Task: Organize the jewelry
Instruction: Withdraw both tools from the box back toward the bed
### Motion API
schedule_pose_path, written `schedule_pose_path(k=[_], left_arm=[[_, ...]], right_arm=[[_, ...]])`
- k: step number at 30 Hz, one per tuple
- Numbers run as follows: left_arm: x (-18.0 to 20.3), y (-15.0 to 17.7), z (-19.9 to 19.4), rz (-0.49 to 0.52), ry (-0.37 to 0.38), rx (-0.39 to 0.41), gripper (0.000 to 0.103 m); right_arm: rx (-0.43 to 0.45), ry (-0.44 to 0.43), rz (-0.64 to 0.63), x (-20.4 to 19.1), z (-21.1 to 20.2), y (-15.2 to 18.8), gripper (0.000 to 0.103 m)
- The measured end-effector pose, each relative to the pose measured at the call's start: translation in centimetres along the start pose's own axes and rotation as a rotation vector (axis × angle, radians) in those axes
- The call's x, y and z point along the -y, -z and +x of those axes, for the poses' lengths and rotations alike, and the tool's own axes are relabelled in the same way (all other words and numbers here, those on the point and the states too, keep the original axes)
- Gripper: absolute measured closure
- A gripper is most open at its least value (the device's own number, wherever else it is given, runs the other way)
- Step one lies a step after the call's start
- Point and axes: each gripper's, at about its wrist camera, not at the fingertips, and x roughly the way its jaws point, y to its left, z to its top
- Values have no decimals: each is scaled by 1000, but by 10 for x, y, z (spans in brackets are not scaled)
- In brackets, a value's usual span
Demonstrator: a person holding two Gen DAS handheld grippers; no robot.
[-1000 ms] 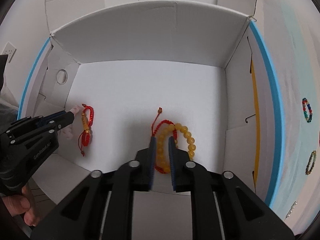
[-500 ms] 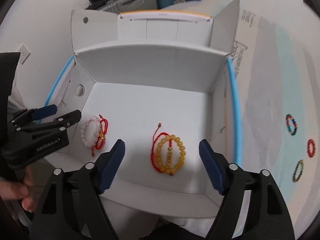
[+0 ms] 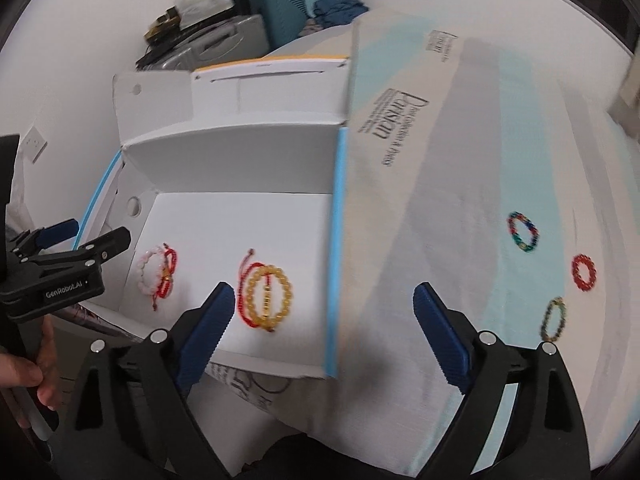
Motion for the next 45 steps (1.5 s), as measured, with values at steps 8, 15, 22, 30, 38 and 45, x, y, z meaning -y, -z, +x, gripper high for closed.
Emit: schedule_pose_path(k=[8, 15, 22, 30, 38, 45], left_arm=[[41, 0, -11, 43, 36, 13, 6], [79, 1, -19, 90, 72, 26, 6], [126, 4, -25, 150, 108, 31, 6], [187, 11, -27, 221, 150, 27, 6], [237, 7, -21, 269, 174, 26, 6], [275, 0, -5, 293, 196, 15, 6]], right_arm=[[27, 29, 57, 45, -23, 10, 10], [42, 63, 114, 93, -41, 24, 9], [51, 108, 185, 149, -57, 39, 9], [51, 159, 258, 212, -71, 55, 9], [44, 189, 327, 267, -77, 67, 9], [16, 204, 361, 298, -68, 80, 9]])
